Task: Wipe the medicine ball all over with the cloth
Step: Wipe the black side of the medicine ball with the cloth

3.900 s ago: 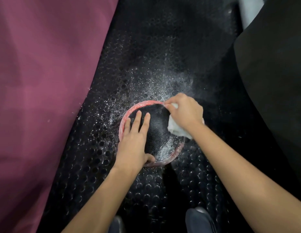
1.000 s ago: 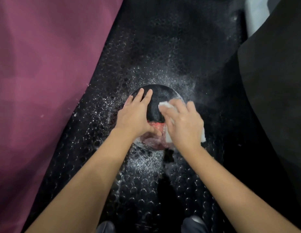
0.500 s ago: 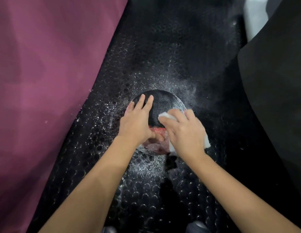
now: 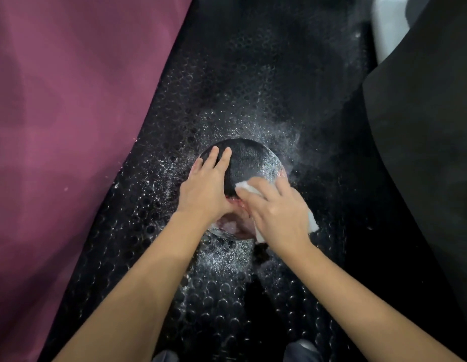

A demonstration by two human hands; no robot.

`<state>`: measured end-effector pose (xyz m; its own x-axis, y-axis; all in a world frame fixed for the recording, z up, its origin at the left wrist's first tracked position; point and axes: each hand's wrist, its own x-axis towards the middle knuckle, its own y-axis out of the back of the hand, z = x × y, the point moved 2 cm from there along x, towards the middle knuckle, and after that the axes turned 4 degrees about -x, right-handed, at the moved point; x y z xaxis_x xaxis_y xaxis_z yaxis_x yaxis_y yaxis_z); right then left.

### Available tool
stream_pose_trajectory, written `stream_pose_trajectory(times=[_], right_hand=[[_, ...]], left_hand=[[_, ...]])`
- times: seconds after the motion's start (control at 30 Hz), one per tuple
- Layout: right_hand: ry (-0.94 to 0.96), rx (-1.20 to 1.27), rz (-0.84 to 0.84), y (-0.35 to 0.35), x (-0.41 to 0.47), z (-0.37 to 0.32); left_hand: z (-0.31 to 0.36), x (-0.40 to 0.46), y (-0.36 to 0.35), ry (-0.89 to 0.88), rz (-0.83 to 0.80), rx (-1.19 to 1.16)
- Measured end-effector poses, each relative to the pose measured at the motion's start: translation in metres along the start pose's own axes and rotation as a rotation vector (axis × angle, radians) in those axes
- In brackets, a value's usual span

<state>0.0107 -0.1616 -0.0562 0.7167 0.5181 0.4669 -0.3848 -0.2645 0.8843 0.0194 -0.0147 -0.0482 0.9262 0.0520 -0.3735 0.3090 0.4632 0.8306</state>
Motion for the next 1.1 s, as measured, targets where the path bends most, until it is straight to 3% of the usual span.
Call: stream_pose_trajectory(times=[0.17, 0.33, 0.53, 0.9, 1.03, 1.1], right_hand=[[-0.177, 0.011, 0.026, 0.003, 0.018, 0.010], [-0.002, 0.029, -0.008, 0.004, -0.005, 0.005], [-0.387, 0.151, -0.079, 0.005, 0.037, 0.025], [-0.226, 0.116, -0.142, 0.015, 0.020, 0.012], [-0.365, 0.155, -0.288, 0.009, 0.049, 0.022], [-0.331, 0.105, -0.279, 0.011, 0.047, 0.015]], left_hand=[[0.007, -0.003, -0.001, -0.003, -0.026, 0.015], [-0.001, -0.005, 0.000, 0.001, -0.010, -0.022], [0.010, -0.007, -0.001, -0.022, -0.037, 0.050], [0.003, -0.014, 0.001, 0.000, -0.029, -0.043], [0.005, -0.020, -0.003, -0.005, 0.000, -0.021], [0.005, -0.017, -0.001, 0.030, -0.005, -0.053]])
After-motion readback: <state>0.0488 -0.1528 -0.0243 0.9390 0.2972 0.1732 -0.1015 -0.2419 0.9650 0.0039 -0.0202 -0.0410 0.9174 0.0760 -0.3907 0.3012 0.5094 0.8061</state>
